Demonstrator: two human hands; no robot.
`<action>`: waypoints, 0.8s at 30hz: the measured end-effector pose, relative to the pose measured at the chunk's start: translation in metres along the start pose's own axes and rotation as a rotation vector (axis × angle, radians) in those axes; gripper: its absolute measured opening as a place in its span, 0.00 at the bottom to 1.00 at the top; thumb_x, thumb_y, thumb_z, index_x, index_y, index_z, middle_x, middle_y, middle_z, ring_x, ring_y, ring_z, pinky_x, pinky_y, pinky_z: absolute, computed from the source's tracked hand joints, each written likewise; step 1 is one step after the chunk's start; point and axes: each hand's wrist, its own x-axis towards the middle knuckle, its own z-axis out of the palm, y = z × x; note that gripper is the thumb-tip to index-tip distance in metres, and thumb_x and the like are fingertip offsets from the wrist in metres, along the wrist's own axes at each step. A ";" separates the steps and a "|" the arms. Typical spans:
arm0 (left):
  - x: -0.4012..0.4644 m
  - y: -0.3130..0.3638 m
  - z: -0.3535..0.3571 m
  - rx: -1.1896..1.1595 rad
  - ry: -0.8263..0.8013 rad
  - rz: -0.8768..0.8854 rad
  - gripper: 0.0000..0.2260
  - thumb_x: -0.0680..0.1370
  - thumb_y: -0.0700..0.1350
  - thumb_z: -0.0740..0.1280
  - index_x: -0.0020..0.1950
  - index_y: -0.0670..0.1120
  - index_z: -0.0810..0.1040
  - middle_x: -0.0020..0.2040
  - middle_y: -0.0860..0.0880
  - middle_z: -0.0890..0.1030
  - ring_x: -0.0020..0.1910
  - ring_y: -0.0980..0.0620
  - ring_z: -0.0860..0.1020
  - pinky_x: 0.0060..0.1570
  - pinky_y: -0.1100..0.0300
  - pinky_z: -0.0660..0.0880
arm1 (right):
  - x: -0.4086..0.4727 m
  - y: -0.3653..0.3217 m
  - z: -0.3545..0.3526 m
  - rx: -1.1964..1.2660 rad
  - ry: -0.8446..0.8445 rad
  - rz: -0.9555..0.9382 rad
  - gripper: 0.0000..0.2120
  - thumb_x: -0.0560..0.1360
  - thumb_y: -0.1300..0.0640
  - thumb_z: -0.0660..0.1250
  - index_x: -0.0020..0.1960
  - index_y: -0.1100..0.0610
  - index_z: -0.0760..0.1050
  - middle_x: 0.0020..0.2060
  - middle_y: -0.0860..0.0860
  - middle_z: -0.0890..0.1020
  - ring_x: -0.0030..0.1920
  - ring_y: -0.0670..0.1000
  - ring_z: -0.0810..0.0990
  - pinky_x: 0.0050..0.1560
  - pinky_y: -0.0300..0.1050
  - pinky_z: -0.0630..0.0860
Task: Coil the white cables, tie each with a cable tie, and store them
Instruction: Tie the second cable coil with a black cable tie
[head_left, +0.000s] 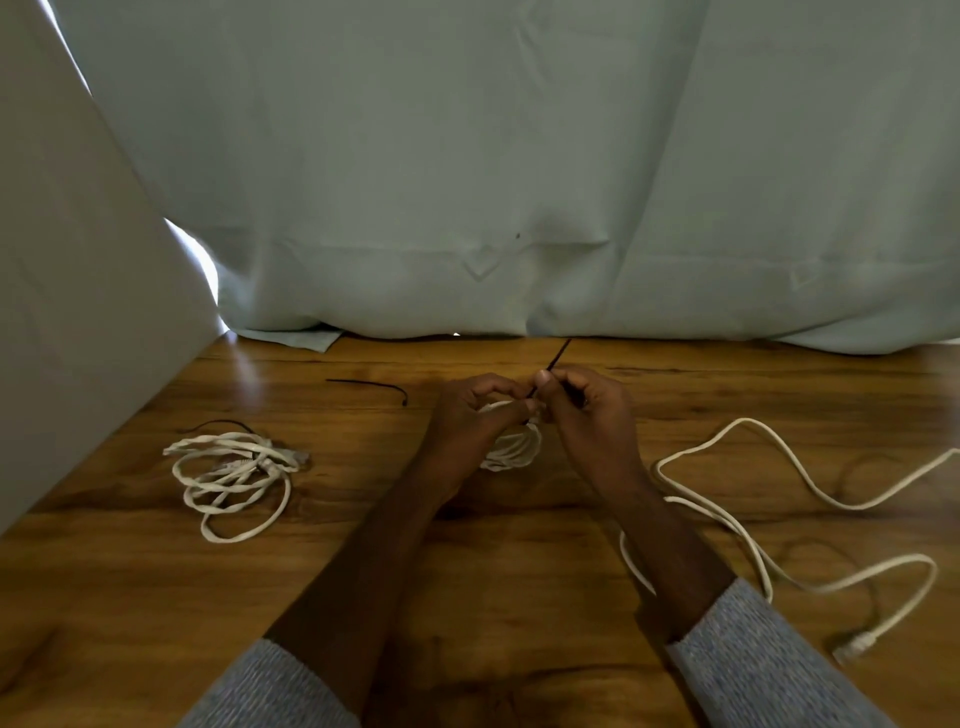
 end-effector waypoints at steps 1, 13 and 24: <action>0.000 0.001 0.001 0.014 -0.001 0.014 0.02 0.73 0.38 0.75 0.44 0.42 0.85 0.38 0.51 0.85 0.36 0.59 0.81 0.35 0.67 0.74 | 0.000 0.000 0.000 -0.032 0.021 -0.024 0.11 0.81 0.59 0.66 0.41 0.61 0.81 0.34 0.53 0.82 0.37 0.53 0.81 0.38 0.51 0.76; 0.005 -0.004 -0.002 0.229 0.005 0.296 0.03 0.72 0.37 0.75 0.43 0.43 0.86 0.42 0.49 0.85 0.43 0.50 0.83 0.44 0.48 0.81 | -0.002 -0.007 0.009 0.023 0.186 -0.002 0.13 0.81 0.55 0.62 0.41 0.59 0.78 0.32 0.52 0.78 0.34 0.51 0.75 0.36 0.51 0.72; -0.008 0.001 -0.009 0.417 0.039 0.440 0.07 0.65 0.39 0.74 0.33 0.50 0.79 0.32 0.55 0.76 0.31 0.59 0.74 0.32 0.63 0.67 | -0.009 -0.010 0.015 0.025 0.128 -0.073 0.17 0.79 0.52 0.63 0.38 0.63 0.75 0.30 0.56 0.75 0.32 0.52 0.73 0.34 0.46 0.68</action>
